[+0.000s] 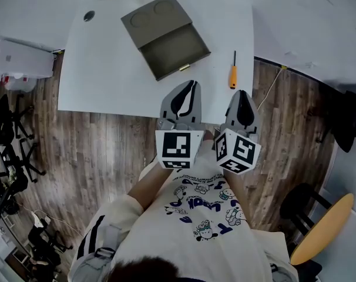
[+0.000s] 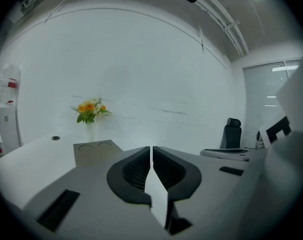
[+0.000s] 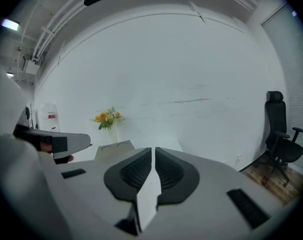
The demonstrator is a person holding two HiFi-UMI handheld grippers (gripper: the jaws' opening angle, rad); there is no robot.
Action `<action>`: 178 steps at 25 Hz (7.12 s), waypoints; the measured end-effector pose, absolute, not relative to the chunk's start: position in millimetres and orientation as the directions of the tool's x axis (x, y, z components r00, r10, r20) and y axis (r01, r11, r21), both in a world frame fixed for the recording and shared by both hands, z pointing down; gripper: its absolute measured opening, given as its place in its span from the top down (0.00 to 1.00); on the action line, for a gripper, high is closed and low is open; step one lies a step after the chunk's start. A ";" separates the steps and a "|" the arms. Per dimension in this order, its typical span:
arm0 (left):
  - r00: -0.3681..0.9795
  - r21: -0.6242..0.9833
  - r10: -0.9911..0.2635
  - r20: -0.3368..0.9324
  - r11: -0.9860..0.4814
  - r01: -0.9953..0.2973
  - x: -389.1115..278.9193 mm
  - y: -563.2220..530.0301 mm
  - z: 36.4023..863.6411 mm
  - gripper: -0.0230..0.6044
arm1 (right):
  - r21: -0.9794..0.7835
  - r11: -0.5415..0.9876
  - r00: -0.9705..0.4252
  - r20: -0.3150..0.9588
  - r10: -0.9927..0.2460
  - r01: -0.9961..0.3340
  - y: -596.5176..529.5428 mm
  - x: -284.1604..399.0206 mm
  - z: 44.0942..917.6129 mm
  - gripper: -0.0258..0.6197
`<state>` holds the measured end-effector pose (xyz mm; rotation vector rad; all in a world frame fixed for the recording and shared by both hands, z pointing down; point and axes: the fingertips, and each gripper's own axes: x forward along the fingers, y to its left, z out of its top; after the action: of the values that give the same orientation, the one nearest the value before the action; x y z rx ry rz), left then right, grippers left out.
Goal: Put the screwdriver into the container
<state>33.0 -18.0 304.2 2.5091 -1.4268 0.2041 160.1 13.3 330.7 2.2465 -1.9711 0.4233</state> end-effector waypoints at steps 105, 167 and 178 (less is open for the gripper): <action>0.290 0.183 -0.785 0.547 -0.226 -0.957 50.5 -101.3 432.5 0.92 | -0.172 -0.113 -0.055 0.747 -0.662 -0.979 -94.4 204.0 496.0 0.79; 0.426 0.169 -0.785 0.450 -0.393 -0.904 20.3 -16.5 392.0 0.92 | -0.123 -0.187 0.068 0.632 -0.772 -0.975 84.3 209.5 468.3 0.79; 0.403 0.177 -0.820 0.406 -0.362 -0.915 25.0 -36.9 368.7 0.92 | -0.127 -0.064 -0.009 0.505 -0.863 -0.990 21.6 202.4 383.4 0.79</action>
<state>25.0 -36.9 368.7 2.2925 -1.4946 0.3512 202.4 21.6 383.4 2.0013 -1.9429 0.6781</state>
